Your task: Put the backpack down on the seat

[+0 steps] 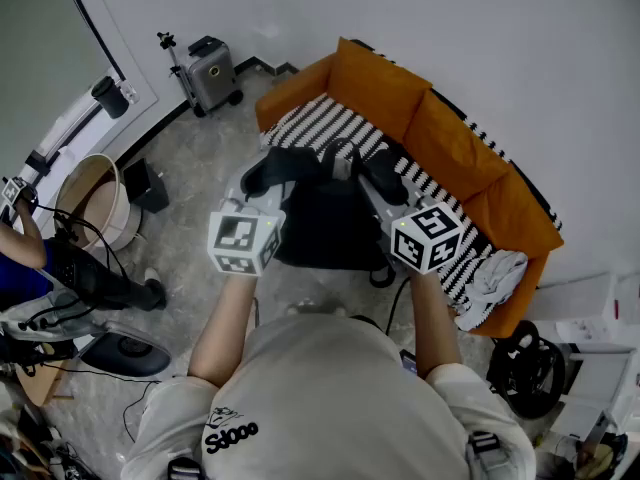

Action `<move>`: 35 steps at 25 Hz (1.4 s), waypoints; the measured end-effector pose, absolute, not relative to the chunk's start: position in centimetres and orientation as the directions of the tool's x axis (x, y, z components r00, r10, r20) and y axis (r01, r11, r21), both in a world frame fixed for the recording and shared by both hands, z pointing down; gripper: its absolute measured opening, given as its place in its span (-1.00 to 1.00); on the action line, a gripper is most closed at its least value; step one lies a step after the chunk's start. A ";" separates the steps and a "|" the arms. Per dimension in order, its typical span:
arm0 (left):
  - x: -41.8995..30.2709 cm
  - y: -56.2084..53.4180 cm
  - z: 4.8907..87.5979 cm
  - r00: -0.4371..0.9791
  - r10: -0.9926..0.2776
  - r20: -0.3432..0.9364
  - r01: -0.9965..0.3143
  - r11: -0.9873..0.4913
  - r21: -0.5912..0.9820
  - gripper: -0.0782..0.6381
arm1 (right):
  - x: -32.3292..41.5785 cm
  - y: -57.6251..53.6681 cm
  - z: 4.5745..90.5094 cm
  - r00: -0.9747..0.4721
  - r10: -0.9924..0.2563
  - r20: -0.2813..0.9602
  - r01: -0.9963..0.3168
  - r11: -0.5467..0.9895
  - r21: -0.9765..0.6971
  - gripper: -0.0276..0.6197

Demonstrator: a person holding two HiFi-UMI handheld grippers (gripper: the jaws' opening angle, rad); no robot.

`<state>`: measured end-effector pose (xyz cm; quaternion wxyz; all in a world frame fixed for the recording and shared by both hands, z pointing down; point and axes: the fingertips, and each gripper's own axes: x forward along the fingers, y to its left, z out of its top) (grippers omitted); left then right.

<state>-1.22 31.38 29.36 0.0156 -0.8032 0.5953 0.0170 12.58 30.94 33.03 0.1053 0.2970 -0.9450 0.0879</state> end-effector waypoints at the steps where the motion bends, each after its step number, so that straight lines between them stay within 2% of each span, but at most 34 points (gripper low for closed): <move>1: -1.1 31.2 29.6 0.290 -0.956 -0.040 -0.957 -0.290 -0.007 -0.75 | 12.7 30.8 33.2 -0.803 -0.540 0.253 -0.578 0.810 -0.104 -0.91; 13: 2.7 30.0 29.5 0.274 -0.962 -0.017 -0.961 -0.273 -0.038 -0.75 | 15.8 29.4 34.1 -0.849 -0.475 0.230 -0.514 0.843 -0.156 -0.90; 23: 4.0 28.4 30.3 0.165 -0.986 -0.005 -0.986 -0.164 -0.005 -0.75 | 17.1 26.5 34.7 -0.870 -0.423 0.252 -0.468 0.870 -0.156 -0.90; 35: 4.1 21.7 33.2 0.193 -0.980 0.041 -0.981 -0.193 0.004 -0.75 | 17.2 19.4 37.1 -0.864 -0.420 0.277 -0.482 0.849 -0.216 -0.90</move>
